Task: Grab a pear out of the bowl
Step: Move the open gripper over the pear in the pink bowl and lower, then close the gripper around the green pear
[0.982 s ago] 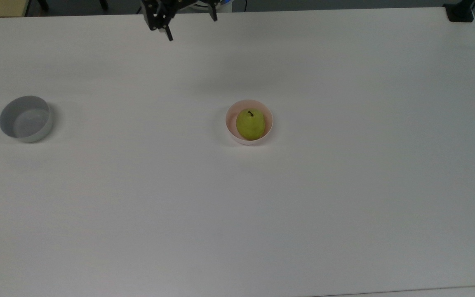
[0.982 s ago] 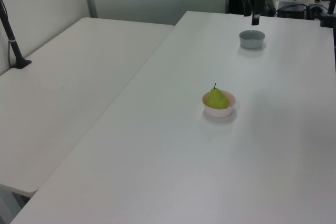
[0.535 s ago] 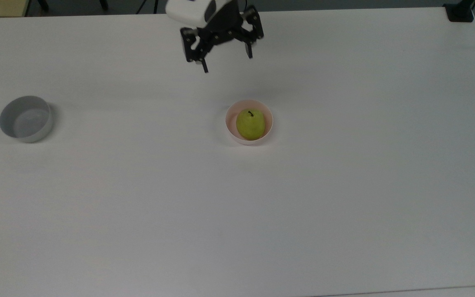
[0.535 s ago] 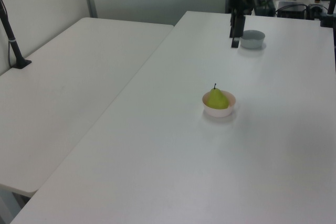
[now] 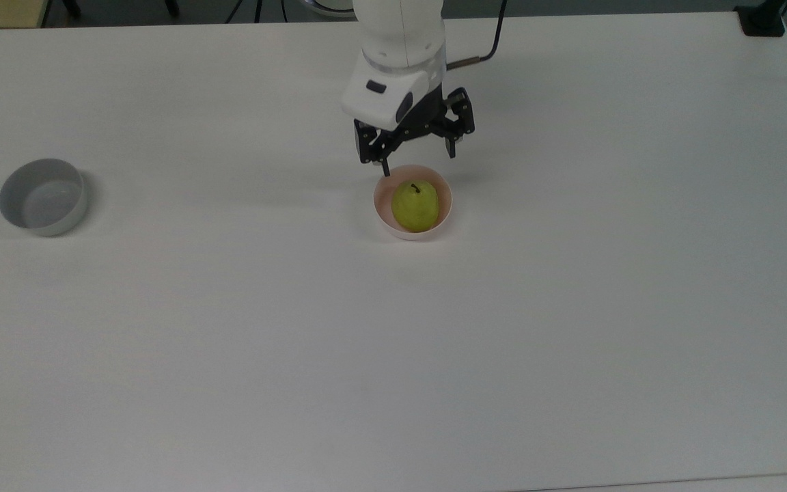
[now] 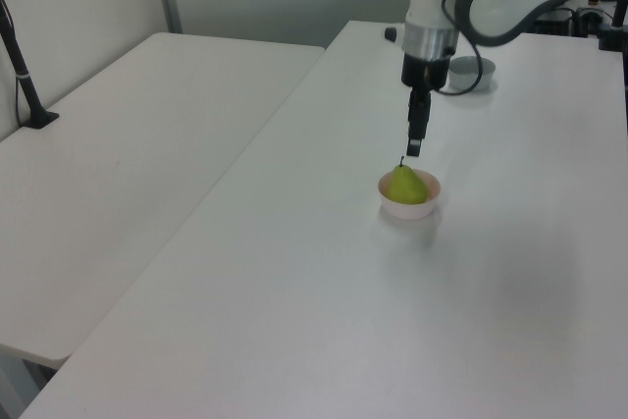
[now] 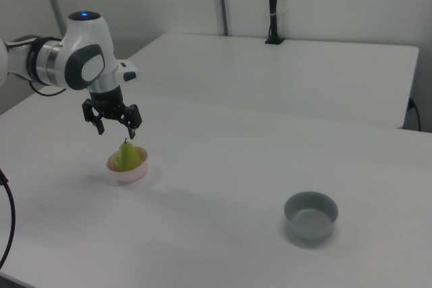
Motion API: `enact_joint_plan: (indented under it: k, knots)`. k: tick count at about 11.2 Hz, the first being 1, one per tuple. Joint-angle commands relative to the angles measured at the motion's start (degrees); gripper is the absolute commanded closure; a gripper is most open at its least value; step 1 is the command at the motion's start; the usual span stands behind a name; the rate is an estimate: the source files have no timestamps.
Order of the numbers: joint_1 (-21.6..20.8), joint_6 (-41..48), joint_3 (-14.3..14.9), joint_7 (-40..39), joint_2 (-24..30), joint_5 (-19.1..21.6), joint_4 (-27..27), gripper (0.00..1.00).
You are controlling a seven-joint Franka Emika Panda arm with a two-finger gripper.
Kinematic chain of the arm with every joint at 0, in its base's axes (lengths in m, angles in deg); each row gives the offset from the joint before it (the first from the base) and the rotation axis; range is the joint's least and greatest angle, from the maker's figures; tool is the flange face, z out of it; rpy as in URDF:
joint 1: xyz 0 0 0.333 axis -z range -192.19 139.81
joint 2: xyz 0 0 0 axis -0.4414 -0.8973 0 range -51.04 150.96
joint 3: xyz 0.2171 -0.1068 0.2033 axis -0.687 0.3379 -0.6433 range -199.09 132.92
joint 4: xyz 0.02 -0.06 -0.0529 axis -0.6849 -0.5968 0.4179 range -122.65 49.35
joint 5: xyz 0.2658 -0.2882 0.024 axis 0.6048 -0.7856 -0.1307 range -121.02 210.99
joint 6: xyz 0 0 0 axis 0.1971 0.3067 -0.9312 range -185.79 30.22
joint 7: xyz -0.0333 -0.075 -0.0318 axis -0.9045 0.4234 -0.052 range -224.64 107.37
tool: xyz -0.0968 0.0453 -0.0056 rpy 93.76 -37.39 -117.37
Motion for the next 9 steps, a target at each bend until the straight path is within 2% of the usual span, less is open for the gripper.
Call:
enact_joint_plan:
  k: [1,6,9]
  knots:
    - [-1.1,-3.4,0.1,1.2,-2.7,-2.0,-0.8,0.02]
    - [-1.2,-5.1,0.3,1.4,-6.4,-5.4,-0.8,0.03]
    - [-1.4,-7.4,0.3,2.0,-7.9,-6.1,-0.9,0.11]
